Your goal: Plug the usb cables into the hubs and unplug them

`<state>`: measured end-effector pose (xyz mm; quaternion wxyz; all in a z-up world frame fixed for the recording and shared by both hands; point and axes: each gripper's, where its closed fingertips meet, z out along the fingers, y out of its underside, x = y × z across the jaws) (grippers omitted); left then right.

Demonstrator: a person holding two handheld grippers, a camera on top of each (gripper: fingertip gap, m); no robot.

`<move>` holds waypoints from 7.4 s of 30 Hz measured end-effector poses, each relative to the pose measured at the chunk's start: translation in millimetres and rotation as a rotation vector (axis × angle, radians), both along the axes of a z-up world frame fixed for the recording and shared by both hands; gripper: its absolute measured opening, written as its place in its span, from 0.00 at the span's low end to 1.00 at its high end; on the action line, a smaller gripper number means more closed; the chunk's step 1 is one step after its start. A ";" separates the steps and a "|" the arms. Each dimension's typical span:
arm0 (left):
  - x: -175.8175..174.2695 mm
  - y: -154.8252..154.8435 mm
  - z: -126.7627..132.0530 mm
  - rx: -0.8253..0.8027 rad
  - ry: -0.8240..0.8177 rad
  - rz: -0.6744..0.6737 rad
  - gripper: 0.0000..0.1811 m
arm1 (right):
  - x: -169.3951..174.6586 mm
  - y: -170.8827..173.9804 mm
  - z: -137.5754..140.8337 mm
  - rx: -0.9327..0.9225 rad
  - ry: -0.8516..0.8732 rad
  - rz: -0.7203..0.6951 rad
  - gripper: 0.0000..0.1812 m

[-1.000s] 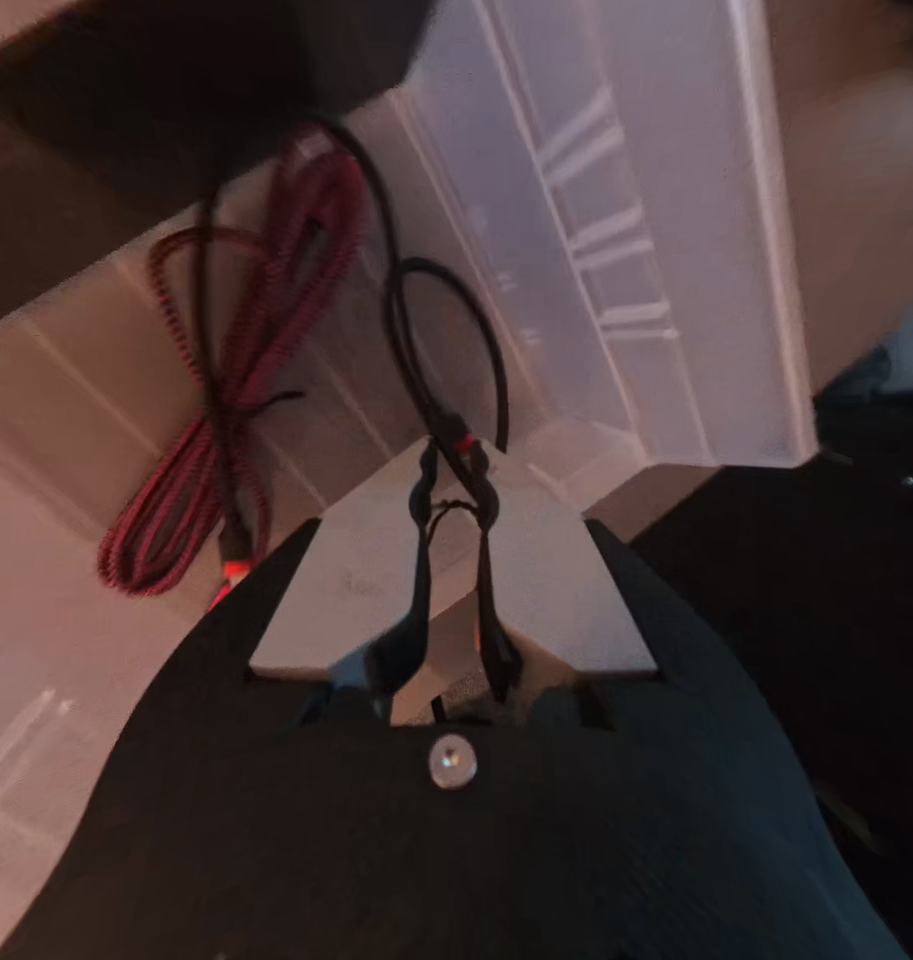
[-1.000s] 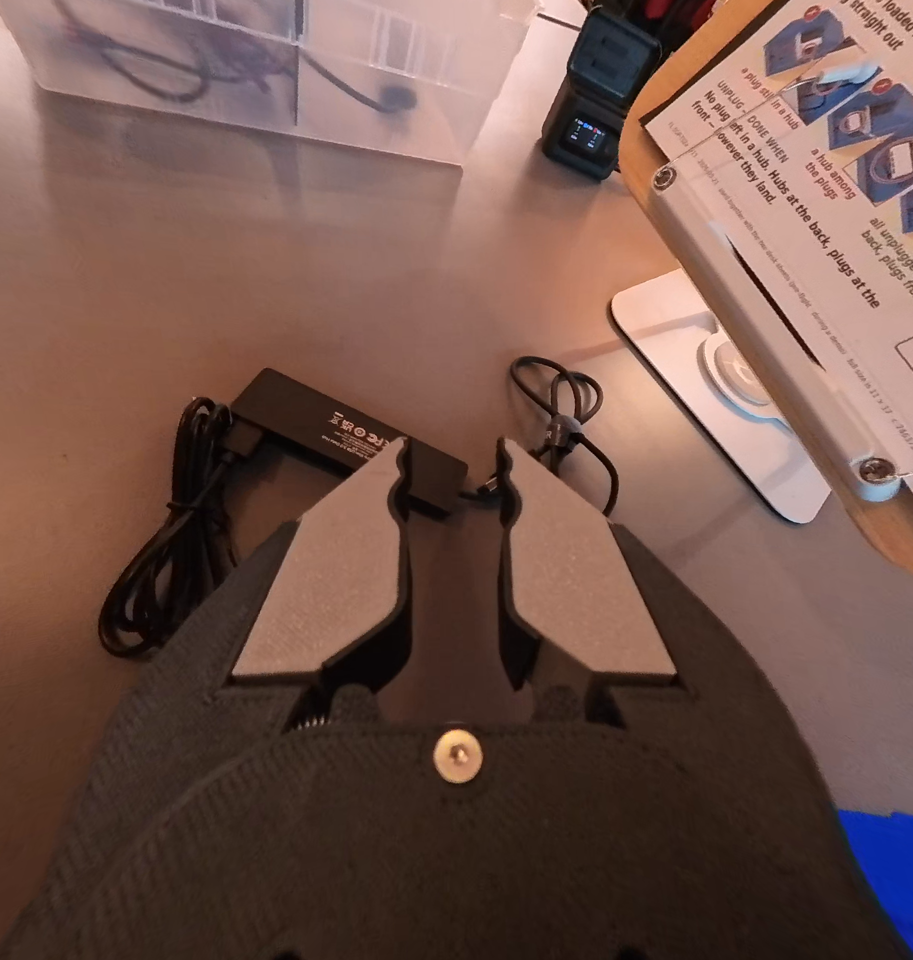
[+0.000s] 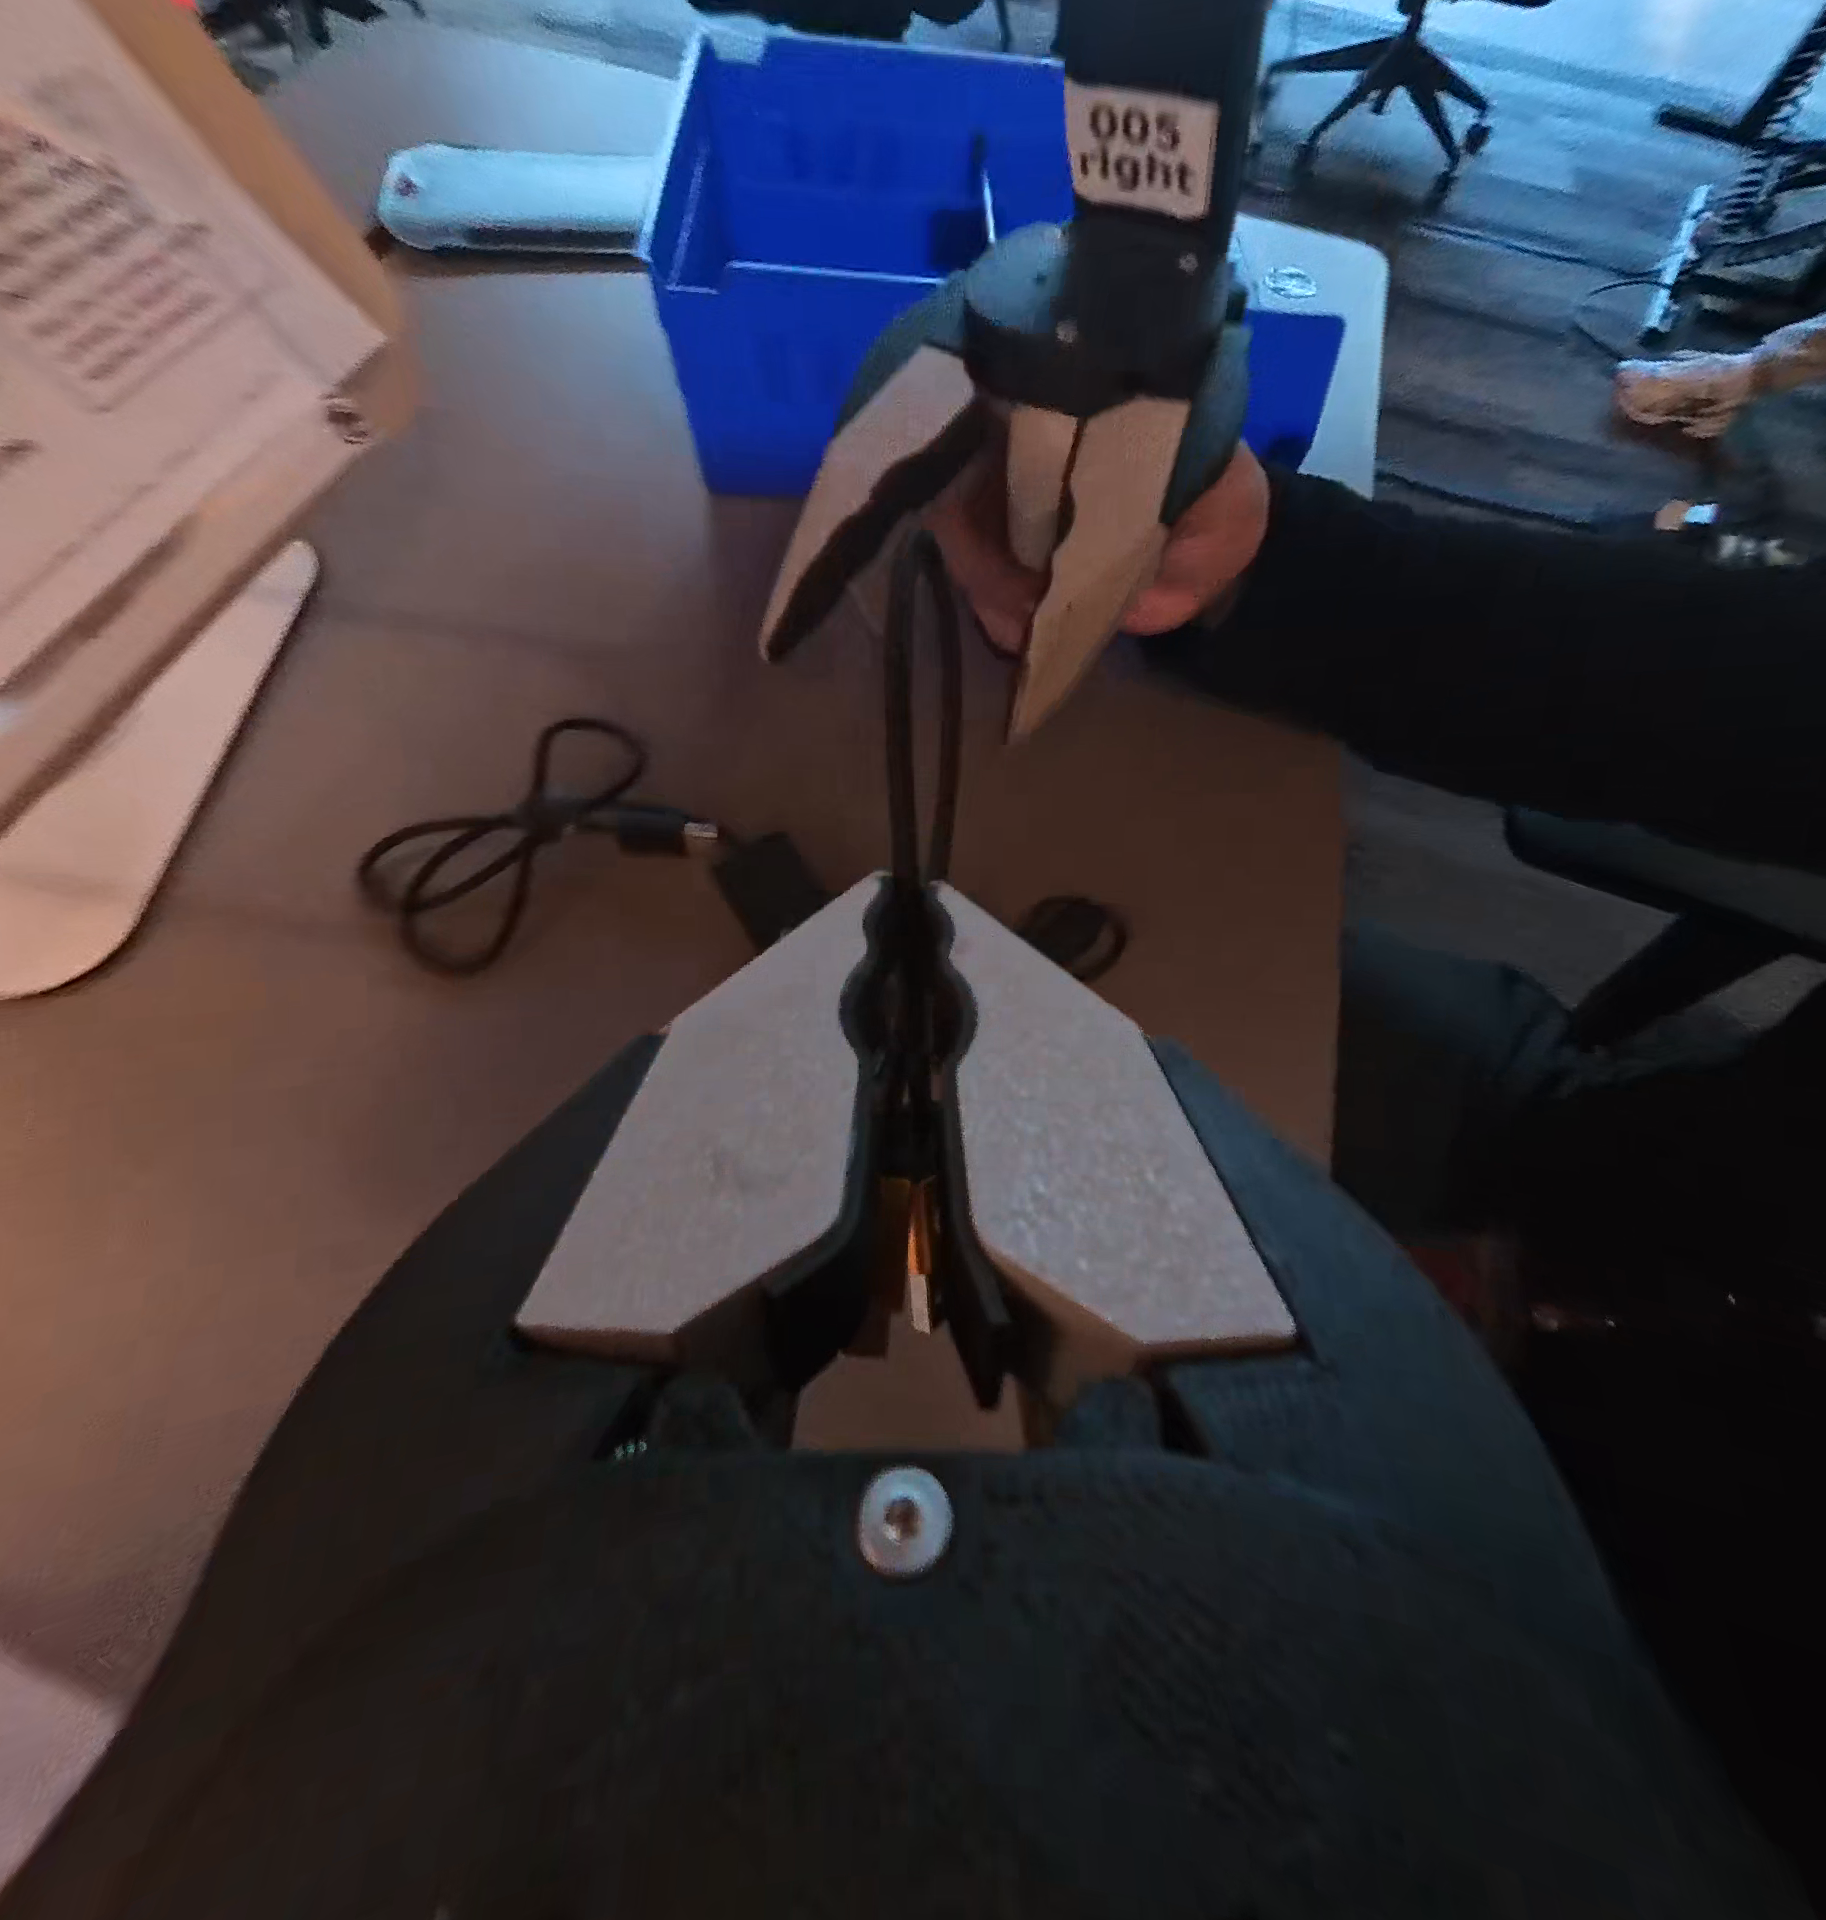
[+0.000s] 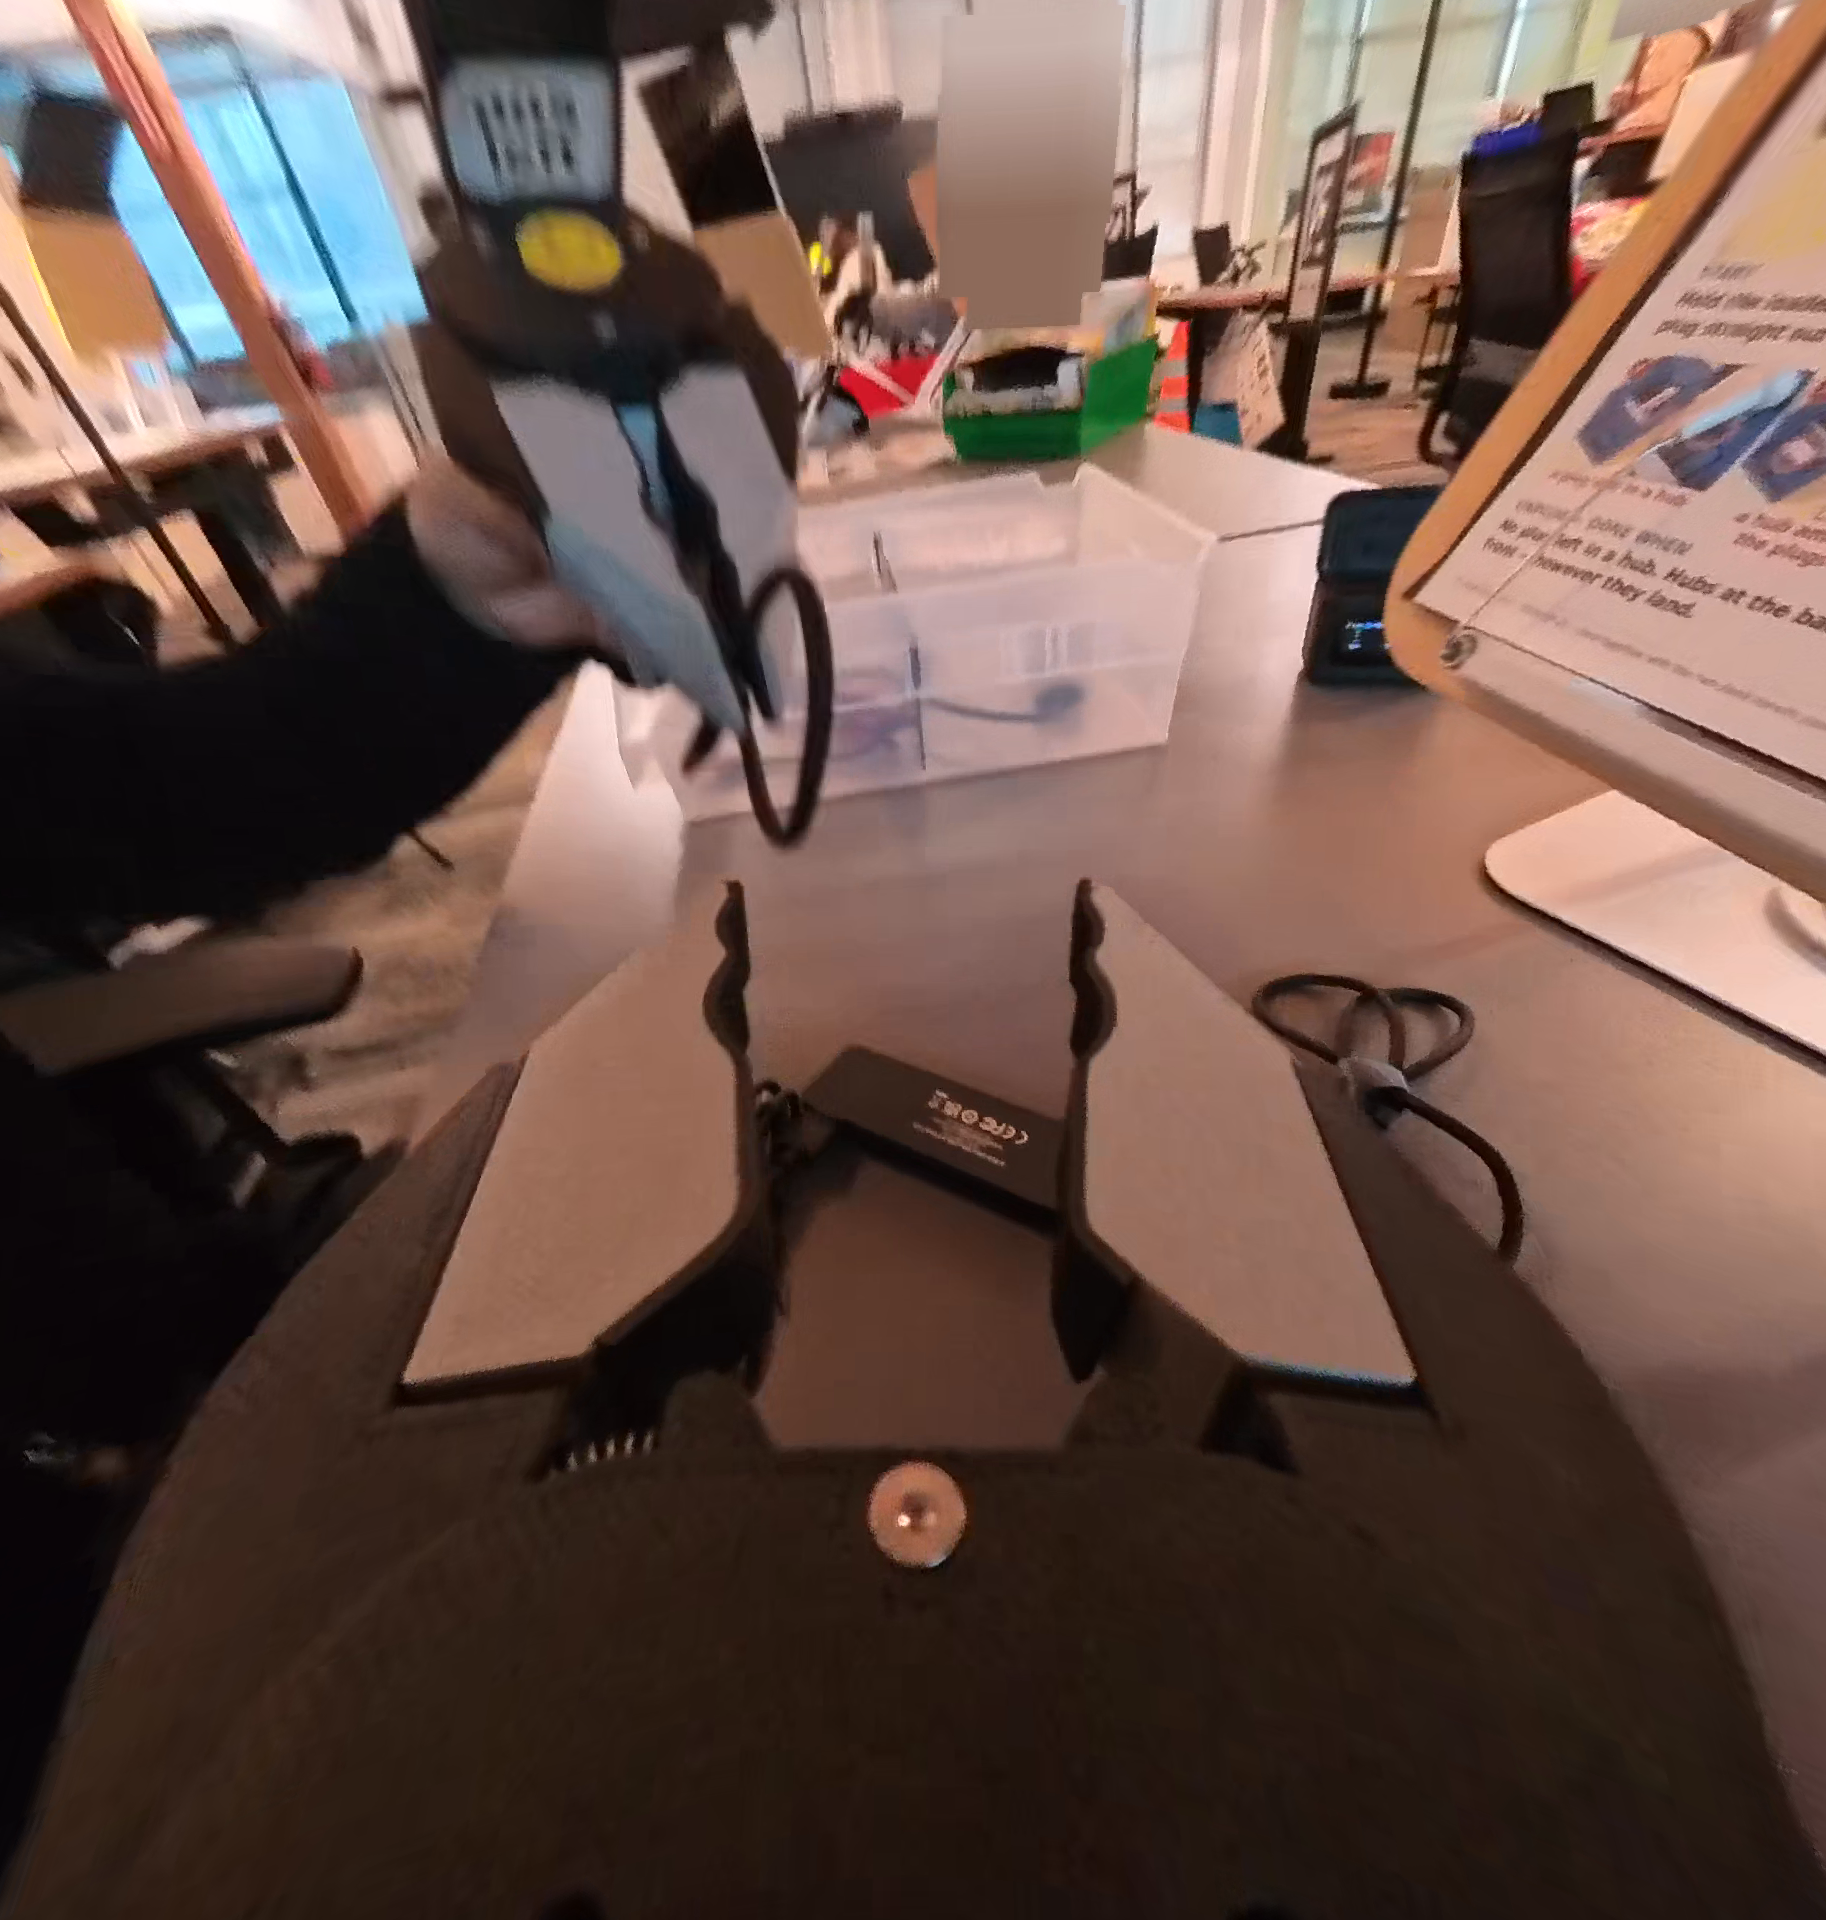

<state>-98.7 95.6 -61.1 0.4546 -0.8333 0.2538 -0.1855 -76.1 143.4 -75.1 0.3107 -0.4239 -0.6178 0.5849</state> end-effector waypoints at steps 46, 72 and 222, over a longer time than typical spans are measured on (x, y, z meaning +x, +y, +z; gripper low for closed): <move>-6.6 66.5 -77.9 0.155 0.270 0.068 0.05 | 28.6 46.7 45.1 -0.117 0.202 -0.131 0.00; -2.4 65.8 -36.8 0.334 0.139 0.096 0.04 | 11.1 73.9 -1.5 -0.079 -0.038 -0.292 0.00; 45.4 31.9 -41.9 0.498 0.365 -0.167 0.20 | 2.4 6.0 -58.3 1.037 -0.072 -0.184 0.04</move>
